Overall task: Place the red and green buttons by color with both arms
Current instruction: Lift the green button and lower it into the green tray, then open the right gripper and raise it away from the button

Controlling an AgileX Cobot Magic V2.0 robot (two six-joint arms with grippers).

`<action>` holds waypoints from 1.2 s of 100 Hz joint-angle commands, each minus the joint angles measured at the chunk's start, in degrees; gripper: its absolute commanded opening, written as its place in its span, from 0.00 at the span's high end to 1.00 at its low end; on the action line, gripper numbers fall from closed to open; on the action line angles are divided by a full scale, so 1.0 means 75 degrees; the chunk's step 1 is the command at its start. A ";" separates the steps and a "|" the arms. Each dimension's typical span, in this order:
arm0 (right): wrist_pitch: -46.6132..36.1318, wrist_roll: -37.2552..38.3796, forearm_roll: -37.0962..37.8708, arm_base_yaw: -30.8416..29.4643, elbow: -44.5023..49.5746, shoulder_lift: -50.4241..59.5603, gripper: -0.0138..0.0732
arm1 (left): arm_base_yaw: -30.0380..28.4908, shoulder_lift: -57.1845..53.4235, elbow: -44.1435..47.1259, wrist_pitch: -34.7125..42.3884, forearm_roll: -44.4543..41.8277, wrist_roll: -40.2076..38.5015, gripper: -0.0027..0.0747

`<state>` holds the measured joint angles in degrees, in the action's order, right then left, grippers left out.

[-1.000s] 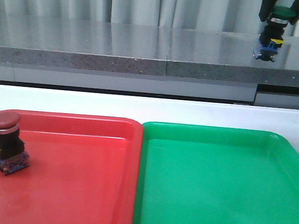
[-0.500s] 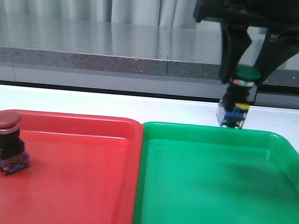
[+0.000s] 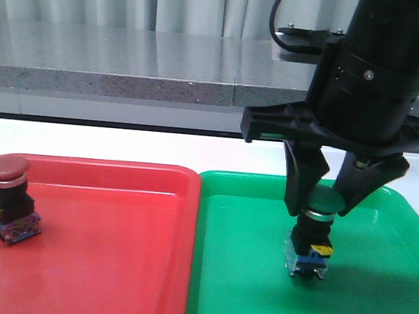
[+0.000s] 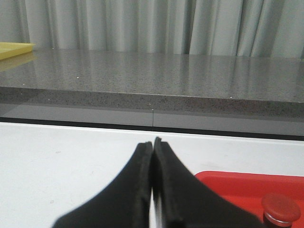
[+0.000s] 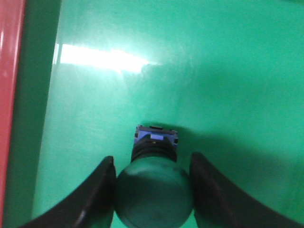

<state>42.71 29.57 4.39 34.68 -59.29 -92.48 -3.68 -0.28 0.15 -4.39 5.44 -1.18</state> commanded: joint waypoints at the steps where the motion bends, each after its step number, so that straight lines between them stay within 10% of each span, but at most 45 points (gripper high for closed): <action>1: -0.0424 0.0037 0.0064 -0.0003 0.0007 0.0314 0.57 | 0.0012 -0.0240 0.0092 0.0585 0.0033 -0.0022 0.99; 22: -0.0558 -0.0071 0.0064 -0.0003 0.0127 0.0260 0.53 | 0.0012 -0.0240 0.0092 0.0585 0.0033 -0.0022 0.99; 47: -0.0684 -0.0116 0.0023 -0.0003 0.0127 0.0260 0.22 | 0.0012 -0.0240 0.0092 0.0585 0.0033 -0.0022 0.99; 120: -0.0685 -0.1882 -0.0585 -0.1662 0.0127 0.2144 0.22 | 0.0012 -0.0240 0.0092 0.0585 0.0033 -0.0022 0.99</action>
<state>38.70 19.26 0.33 24.90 -57.04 -80.19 -3.68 -0.28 0.15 -4.39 5.44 -1.18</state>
